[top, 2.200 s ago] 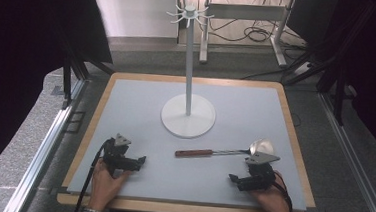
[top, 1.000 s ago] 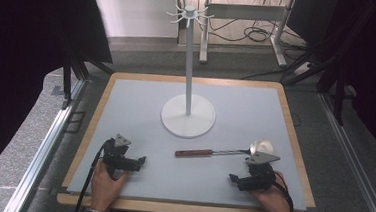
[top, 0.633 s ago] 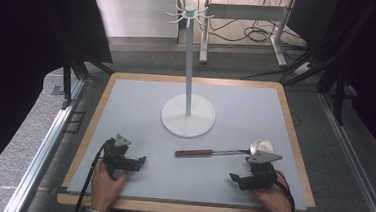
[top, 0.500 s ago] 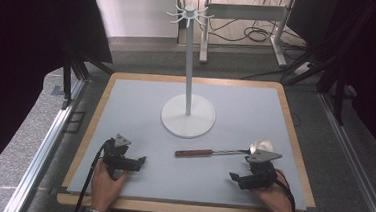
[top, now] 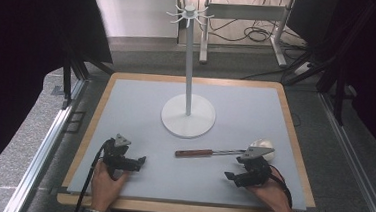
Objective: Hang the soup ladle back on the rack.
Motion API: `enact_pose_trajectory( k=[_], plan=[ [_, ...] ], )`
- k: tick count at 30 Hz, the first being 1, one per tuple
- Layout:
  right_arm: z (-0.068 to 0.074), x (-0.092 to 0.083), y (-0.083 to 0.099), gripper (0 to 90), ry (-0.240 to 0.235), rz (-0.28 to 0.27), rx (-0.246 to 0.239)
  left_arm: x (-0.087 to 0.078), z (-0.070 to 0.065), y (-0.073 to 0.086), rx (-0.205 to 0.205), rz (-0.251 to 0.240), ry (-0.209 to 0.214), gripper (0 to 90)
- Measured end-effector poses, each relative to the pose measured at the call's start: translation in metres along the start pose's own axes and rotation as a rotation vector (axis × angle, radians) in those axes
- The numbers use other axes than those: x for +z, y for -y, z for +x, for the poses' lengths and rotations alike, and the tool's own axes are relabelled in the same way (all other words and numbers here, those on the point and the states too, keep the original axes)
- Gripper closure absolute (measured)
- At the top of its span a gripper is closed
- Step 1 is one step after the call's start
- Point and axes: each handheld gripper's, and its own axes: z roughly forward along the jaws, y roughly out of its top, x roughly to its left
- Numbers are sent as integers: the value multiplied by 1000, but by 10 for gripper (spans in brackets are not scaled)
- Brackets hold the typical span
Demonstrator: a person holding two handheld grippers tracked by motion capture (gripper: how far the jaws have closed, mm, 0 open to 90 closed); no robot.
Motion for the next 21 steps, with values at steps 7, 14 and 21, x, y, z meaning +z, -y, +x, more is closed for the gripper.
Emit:
enact_pose_trajectory(
  k=[7, 14, 21],
  plan=[
    [4, 8, -15, 368, -49, 46, -37, 0, 0, 0, 0, 0, 0, 1],
    [11, 18, -32, 397, -82, 67, -80, 0, 0, 0, 0, 0, 0, 1],
    [18, 32, -50, 549, -139, 113, -164, 0, 0, 0, 0, 0, 0, 1]
  ],
)
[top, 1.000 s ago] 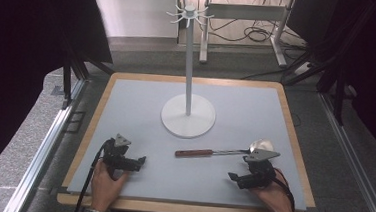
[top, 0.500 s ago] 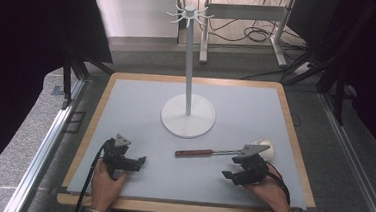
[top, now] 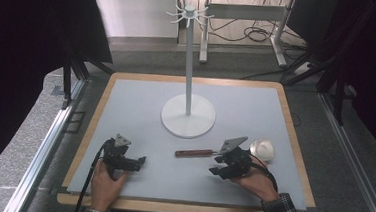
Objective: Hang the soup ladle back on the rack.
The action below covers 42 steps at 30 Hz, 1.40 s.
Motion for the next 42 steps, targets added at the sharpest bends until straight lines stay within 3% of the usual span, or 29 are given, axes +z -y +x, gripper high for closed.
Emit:
enact_pose_trajectory(
  k=[8, 14, 24, 33, 42],
  plan=[
    [-5, 14, -21, 782, -27, 40, -75, 0, 0, 0, 2, 0, 1, 1],
    [-10, 23, -33, 892, -19, 54, -111, 0, 0, 0, 4, 4, 0, 1],
    [-13, 39, -46, 896, -8, 95, -165, 0, 0, 0, 3, 3, 1, 1],
    [-24, 43, -47, 896, -4, 80, -148, 0, 0, 0, 3, 1, 0, 1],
    [-39, 45, -52, 896, 19, 102, -116, 0, 0, 0, 3, 2, 1, 1]
  ],
)
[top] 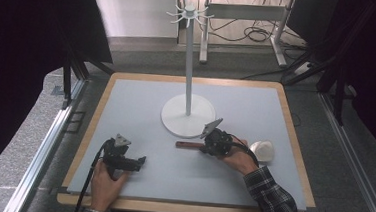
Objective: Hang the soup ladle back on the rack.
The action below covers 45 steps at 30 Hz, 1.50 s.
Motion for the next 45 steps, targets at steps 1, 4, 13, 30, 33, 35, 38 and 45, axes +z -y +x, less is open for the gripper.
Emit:
enact_pose_trajectory(
  k=[1, 4, 13, 30, 33, 35, 38, 45],
  plan=[
    [-2, 0, -1, 893, -8, 6, 6, 0, 0, 0, 0, 0, 0, 1],
    [0, -4, -4, 873, -24, 6, -5, 0, 0, 0, 0, 0, 0, 1],
    [-6, -16, -19, 749, 2, 44, -70, 0, 0, 0, 0, 0, 0, 1],
    [-19, 9, -31, 691, -25, 208, -179, 0, 0, 0, 0, 0, 0, 1],
    [-20, 10, -33, 714, -38, 215, -187, 0, 0, 0, 0, 0, 0, 1],
    [-20, 10, -35, 727, -37, 231, -206, 0, 0, 0, 0, 0, 0, 1],
    [-19, 10, -36, 735, -24, 239, -226, 0, 0, 0, 0, 0, 0, 1],
    [-18, -1, -35, 738, -16, 200, -210, 0, 0, 0, 0, 0, 0, 1]
  ],
)
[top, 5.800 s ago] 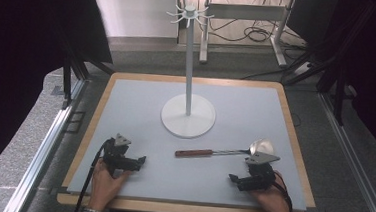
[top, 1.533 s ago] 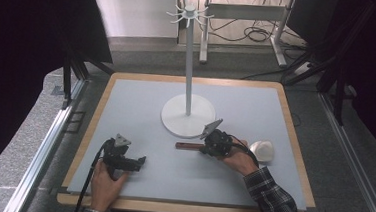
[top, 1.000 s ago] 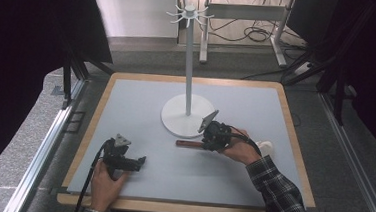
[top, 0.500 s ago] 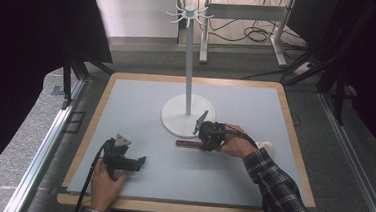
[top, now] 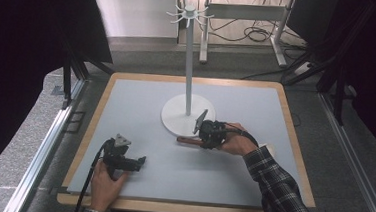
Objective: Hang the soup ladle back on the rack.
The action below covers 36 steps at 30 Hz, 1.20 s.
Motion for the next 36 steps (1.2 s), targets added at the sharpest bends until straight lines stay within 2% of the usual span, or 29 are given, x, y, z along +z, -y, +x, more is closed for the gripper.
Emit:
enact_pose_trajectory(
  k=[3, 8, 10, 11, 18, 22, 31, 36],
  plan=[
    [0, -10, 2, 739, 8, -28, 14, 0, 0, 0, 0, 0, 0, 1],
    [-2, -33, 8, 739, 29, -113, 65, 0, 0, 0, 0, 0, 0, 1],
    [-2, -35, 9, 739, 32, -120, 70, 0, 0, 0, 0, 0, 0, 1],
    [-3, -42, 12, 739, 43, -146, 84, 0, 0, 0, 0, 0, 0, 1],
    [-3, -65, 23, 740, 83, -230, 136, 0, 0, 0, 6, 0, 0, 1],
    [-3, -75, 27, 740, 98, -252, 168, 0, 0, 0, 6, 0, 0, 1],
    [-2, -96, 30, 740, 126, -283, 198, 0, 0, 0, 6, 0, 0, 1],
    [-1, -114, 33, 741, 153, -315, 222, 0, 0, 0, 6, 0, 0, 1]
  ],
)
